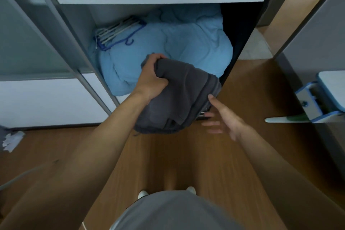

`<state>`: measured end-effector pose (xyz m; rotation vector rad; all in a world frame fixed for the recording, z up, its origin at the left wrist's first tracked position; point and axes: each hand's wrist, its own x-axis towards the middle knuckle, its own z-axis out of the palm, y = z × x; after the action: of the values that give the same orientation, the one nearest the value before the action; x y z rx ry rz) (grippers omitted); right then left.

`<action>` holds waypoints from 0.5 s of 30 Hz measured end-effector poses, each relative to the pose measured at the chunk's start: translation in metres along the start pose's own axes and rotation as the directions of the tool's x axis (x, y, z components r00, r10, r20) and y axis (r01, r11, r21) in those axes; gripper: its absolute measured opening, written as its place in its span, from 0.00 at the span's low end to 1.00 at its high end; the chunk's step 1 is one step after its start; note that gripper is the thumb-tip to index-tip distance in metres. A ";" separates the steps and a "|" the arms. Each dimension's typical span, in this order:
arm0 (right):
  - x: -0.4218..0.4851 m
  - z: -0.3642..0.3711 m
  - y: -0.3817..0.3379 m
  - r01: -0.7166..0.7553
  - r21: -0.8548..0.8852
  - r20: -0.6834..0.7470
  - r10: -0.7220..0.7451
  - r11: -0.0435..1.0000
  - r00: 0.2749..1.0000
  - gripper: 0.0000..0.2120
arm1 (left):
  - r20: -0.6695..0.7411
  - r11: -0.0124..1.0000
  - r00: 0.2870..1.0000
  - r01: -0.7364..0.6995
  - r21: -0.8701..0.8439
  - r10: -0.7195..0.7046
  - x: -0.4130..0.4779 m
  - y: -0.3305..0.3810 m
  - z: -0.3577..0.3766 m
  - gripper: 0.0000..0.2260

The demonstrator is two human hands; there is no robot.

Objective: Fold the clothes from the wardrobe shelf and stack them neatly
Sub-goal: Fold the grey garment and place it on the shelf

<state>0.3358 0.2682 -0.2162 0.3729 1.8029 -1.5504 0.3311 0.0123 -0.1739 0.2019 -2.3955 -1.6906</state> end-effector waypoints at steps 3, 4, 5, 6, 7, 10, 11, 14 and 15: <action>0.020 -0.008 0.005 -0.242 0.232 0.229 0.189 0.942 0.955 0.45 | -0.079 0.999 0.997 -0.006 -0.051 0.002 0.016 0.015 0.013 0.30; 0.027 -0.010 0.005 -0.305 0.287 0.328 0.206 0.908 0.922 0.48 | -0.104 0.997 0.994 -0.020 -0.071 0.013 0.021 0.019 0.017 0.29; 0.034 -0.011 0.003 -0.360 0.340 0.427 0.198 0.869 0.882 0.51 | -0.129 0.995 0.991 -0.034 -0.091 0.022 0.027 0.024 0.022 0.29; 0.040 -0.012 -0.001 -0.404 0.387 0.513 0.171 0.829 0.841 0.53 | -0.156 0.992 0.987 -0.046 -0.114 0.028 0.032 0.029 0.026 0.29; 0.046 -0.011 -0.006 -0.435 0.428 0.581 0.128 0.792 0.804 0.54 | -0.184 0.988 0.982 -0.060 -0.140 0.034 0.038 0.035 0.031 0.29; 0.061 -0.010 -0.037 -0.485 0.598 0.663 -0.053 0.638 0.747 0.54 | -0.235 0.963 0.970 -0.124 -0.240 0.067 0.054 0.053 0.040 0.29; 0.066 -0.012 -0.051 -0.475 0.667 0.644 -0.123 0.574 0.755 0.54 | -0.233 0.946 0.969 -0.146 -0.290 0.078 0.059 0.059 0.041 0.29; 0.076 -0.028 -0.101 -0.352 0.791 0.519 -0.243 0.501 0.820 0.50 | -0.209 0.894 0.974 -0.165 -0.417 0.082 0.073 0.076 0.040 0.32; 0.079 -0.033 -0.118 -0.310 0.792 0.503 -0.275 0.525 0.820 0.47 | -0.196 0.882 0.977 -0.167 -0.440 0.087 0.076 0.080 0.039 0.32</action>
<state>0.1952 0.2534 -0.1820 0.2996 0.4249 -2.1678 0.2479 0.0577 -0.1044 0.1058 -1.7849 -2.0183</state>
